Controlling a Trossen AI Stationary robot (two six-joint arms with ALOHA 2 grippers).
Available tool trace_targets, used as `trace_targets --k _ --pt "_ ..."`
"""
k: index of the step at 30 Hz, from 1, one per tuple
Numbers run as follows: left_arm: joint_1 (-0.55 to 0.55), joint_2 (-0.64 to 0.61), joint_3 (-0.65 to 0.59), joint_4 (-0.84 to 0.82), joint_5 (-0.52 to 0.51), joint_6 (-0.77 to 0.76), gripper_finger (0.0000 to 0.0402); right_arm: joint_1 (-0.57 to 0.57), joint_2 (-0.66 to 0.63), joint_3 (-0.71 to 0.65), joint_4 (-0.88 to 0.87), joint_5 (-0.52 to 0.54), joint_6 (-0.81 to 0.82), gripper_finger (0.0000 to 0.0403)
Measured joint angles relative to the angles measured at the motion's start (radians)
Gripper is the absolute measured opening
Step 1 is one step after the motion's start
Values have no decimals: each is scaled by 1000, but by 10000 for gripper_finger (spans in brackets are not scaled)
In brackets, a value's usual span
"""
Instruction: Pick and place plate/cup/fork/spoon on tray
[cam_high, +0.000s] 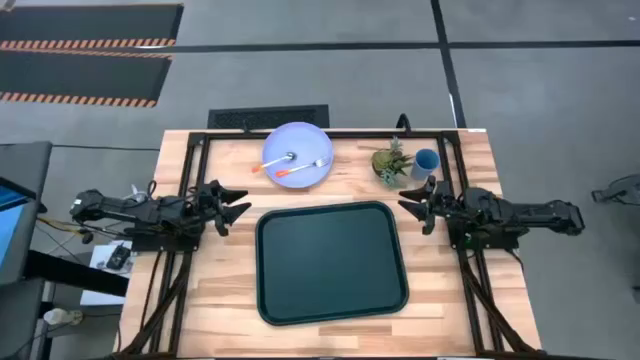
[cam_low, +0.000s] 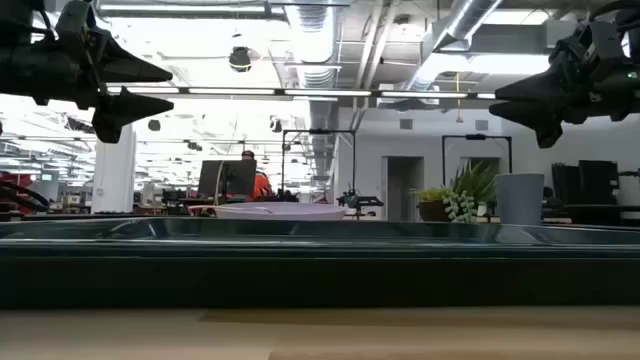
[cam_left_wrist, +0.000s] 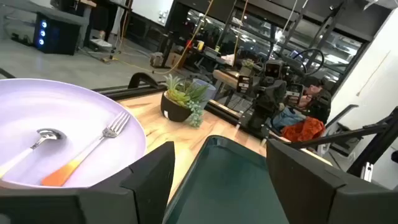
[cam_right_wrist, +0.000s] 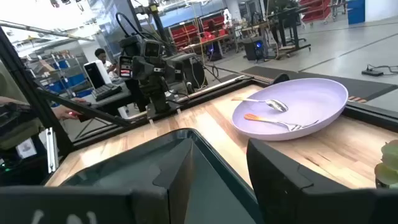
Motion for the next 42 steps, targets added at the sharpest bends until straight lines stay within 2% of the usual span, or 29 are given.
trace_targets --k 38,42 --pt "0 0 0 0 0 0 238 0 0 0 0 0 0 178" --pt "3 0 0 11 4 59 238 0 0 0 0 0 0 178"
